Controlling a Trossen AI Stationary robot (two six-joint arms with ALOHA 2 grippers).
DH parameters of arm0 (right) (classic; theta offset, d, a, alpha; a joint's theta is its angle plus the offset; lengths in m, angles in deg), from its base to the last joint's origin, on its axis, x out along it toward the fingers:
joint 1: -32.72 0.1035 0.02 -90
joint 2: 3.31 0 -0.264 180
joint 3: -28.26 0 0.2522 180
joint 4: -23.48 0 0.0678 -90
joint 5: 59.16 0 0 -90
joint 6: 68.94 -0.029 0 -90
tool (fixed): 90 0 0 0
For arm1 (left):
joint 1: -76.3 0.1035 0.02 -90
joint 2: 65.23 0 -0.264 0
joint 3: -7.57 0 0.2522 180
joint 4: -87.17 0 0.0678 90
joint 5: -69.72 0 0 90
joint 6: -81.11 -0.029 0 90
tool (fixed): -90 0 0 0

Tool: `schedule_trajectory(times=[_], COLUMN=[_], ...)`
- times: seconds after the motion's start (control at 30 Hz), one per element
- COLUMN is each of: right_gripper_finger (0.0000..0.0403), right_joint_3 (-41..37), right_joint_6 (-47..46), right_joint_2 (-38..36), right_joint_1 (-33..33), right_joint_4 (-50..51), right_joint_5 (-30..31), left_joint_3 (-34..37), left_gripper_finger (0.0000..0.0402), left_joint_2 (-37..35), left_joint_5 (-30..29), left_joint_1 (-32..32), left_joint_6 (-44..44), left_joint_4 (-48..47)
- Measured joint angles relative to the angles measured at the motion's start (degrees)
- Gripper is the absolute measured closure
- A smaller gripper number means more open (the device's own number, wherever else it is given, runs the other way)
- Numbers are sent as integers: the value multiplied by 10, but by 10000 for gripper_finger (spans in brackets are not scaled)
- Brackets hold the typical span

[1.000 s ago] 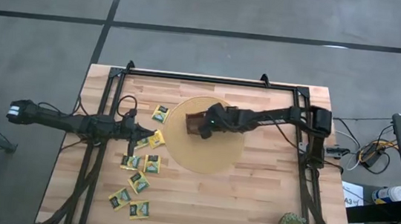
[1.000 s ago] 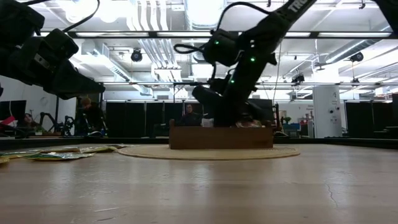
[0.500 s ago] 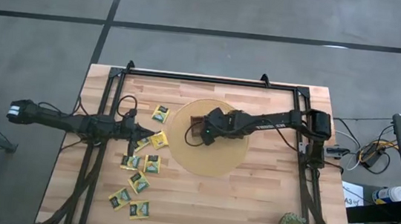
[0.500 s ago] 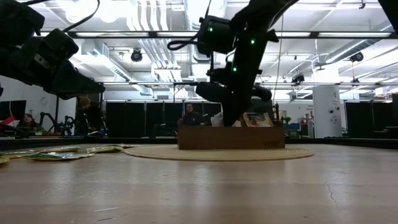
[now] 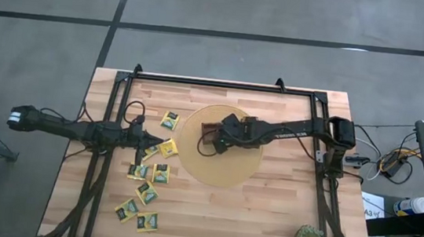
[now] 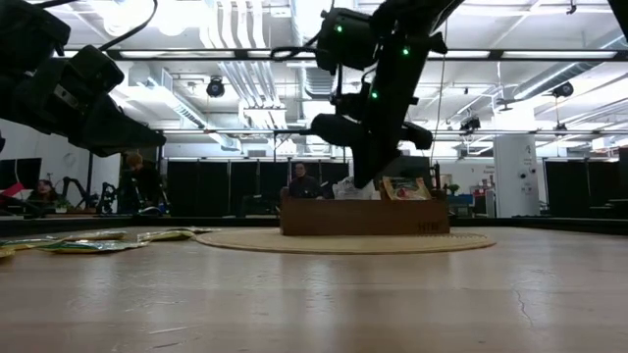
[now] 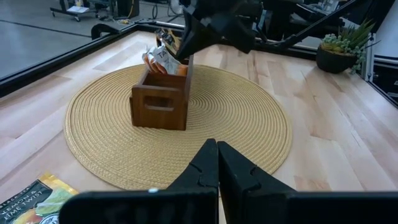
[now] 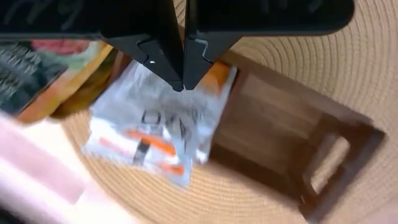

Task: Pick & Place Tea
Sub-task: Put the white tea bag into the middle section of the wooden organizer

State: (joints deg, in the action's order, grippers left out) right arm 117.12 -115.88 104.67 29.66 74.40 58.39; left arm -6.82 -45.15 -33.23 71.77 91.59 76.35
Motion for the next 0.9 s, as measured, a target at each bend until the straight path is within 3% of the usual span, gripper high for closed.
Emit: schedule_trajectory(times=[0.17, 0.6, 0.9], right_gripper_finger=[395, 394, 394], right_joint_3=[-26, -46, -45], right_joint_6=[-28, -4, -7], right_joint_2=[0, 38, 39], right_joint_1=[-12, -47, -48], right_joint_4=[-2, -73, -67], right_joint_5=[-47, -83, -92], left_joint_3=[0, 0, 0], left_gripper_finger=[402, 402, 402], left_joint_2=[0, 0, 0], left_joint_5=[0, 0, 0], left_joint_1=[0, 0, 0], left_joint_6=[0, 0, 0], left_joint_4=[0, 0, 0])
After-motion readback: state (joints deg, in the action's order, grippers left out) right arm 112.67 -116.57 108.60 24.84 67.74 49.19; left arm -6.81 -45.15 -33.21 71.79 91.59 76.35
